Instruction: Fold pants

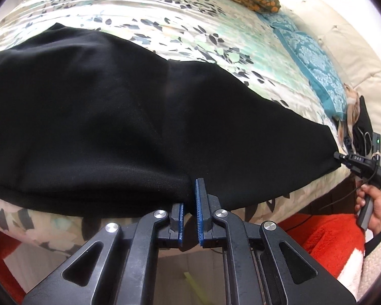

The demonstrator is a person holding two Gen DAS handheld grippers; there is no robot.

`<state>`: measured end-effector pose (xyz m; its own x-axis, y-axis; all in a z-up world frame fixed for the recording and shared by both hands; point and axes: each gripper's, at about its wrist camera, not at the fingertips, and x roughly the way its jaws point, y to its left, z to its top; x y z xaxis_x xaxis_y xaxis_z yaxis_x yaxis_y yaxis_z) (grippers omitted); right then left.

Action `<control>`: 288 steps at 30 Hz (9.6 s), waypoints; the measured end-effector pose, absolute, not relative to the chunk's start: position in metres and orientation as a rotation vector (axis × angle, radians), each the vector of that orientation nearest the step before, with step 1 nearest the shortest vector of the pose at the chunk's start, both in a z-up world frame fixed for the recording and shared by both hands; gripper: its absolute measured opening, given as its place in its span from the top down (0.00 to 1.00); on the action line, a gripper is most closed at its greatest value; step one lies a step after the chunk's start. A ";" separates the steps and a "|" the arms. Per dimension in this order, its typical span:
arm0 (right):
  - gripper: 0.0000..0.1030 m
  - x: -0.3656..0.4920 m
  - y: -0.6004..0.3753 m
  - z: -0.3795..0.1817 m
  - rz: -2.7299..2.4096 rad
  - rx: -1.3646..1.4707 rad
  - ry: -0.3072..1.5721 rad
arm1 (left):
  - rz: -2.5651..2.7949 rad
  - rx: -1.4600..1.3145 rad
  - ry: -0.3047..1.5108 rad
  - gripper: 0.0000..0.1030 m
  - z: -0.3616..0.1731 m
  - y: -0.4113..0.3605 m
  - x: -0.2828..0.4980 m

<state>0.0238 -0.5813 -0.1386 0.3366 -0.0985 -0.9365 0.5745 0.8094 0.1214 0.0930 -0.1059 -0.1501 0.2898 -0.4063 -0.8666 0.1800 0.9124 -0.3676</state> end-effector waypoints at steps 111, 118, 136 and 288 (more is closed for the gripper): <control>0.17 0.111 -0.397 -0.169 -0.211 0.644 1.029 | 0.082 0.130 1.060 0.13 -0.169 0.074 0.140; 0.09 0.037 -0.481 -0.169 -0.376 0.842 0.931 | 0.114 0.153 1.040 0.15 -0.167 0.071 0.149; 0.09 0.102 -0.366 -0.135 -0.120 0.546 0.916 | 0.323 -0.306 1.140 0.04 -0.167 0.214 0.150; 0.00 -0.039 -0.623 -0.169 -0.366 1.213 0.776 | -0.318 0.215 0.984 0.03 -0.170 -0.056 0.118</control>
<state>-0.0391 -0.6234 -0.1686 0.6947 0.1454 -0.7044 0.6356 0.3343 0.6959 0.1182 -0.0564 -0.1695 0.5132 -0.1660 -0.8421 0.3583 0.9330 0.0344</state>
